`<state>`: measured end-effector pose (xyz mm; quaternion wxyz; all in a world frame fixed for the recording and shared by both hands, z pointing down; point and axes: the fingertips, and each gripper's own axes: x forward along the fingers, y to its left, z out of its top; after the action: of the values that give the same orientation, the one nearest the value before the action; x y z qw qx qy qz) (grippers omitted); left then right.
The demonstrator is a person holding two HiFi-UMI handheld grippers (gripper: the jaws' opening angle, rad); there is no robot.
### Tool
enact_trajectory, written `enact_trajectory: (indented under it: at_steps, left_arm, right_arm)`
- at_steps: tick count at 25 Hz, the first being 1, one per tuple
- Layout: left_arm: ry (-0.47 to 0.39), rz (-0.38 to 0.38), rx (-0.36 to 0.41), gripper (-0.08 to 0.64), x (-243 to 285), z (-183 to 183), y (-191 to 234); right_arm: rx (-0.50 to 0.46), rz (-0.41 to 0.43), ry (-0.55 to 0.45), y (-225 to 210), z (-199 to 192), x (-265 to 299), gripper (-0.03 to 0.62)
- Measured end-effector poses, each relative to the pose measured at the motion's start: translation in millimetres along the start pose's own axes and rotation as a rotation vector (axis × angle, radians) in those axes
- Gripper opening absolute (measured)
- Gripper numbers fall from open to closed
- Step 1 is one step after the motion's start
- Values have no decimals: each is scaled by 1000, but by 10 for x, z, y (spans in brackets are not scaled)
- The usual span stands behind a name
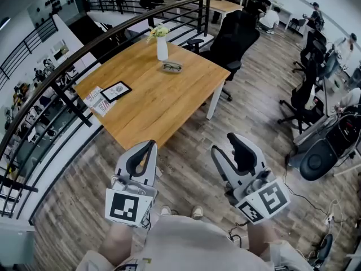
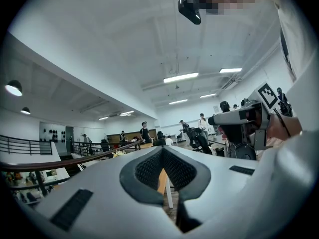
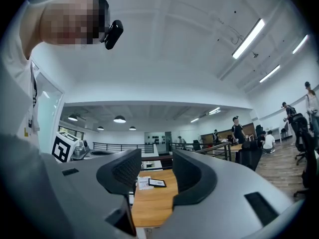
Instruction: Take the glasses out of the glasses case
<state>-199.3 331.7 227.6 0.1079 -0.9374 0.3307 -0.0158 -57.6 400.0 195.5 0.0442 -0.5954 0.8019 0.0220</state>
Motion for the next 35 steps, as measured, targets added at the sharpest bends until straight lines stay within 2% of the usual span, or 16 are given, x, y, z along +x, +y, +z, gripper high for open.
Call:
enact_trajectory:
  at_steps: [3,13,20,22,25,29,35]
  left_arm:
    - [2,0,3,15,38,7,-86]
    - [22,20,-20,15,198,-78,-571]
    - [30,23,-1,15,327,-75,-887]
    - [33,19,-26,15,356,-84,-934]
    - [30,23,-64,15,397,-143,-980]
    - [27,23,-19,15,565,-233,-941]
    - [24,25,-27,15,858,-416,-714]
  right_arm:
    - [-13,-2,16,-62,-59,-49,224]
    - [-8,39,34,-426,-182,-378,222]
    - [-2,22,29,-748,-221,-659,221]
    - [-13,24,26,-811,-208,-705,221]
    - [-33,30,20,-897,-204,-721,219]
    - [-36,38,17,-983,-263,-603,219]
    - [-36,44,35,-1136,-453,-298,219]
